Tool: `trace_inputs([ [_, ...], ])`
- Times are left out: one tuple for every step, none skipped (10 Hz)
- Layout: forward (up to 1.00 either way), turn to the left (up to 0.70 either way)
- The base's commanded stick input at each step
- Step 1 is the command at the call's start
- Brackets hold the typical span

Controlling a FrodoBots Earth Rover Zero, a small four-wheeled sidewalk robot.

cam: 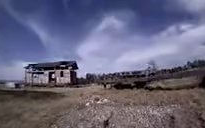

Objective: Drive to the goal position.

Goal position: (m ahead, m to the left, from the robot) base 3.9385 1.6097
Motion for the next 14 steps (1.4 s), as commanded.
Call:
trace_inputs([
  [0.70, 0.00],
  [0.70, 0.00],
  [0.70, 0.00],
  [0.70, 0.00],
  [0.70, 0.00],
  [0.70, 0.00],
  [0.70, 0.00],
  [0.70, 0.09],
  [0.70, 0.24],
  [0.70, 0.27],
  [0.70, 0.27],
  [0.70, 0.27],
  [0.70, 0.00],
  [0.70, 0.00],
])
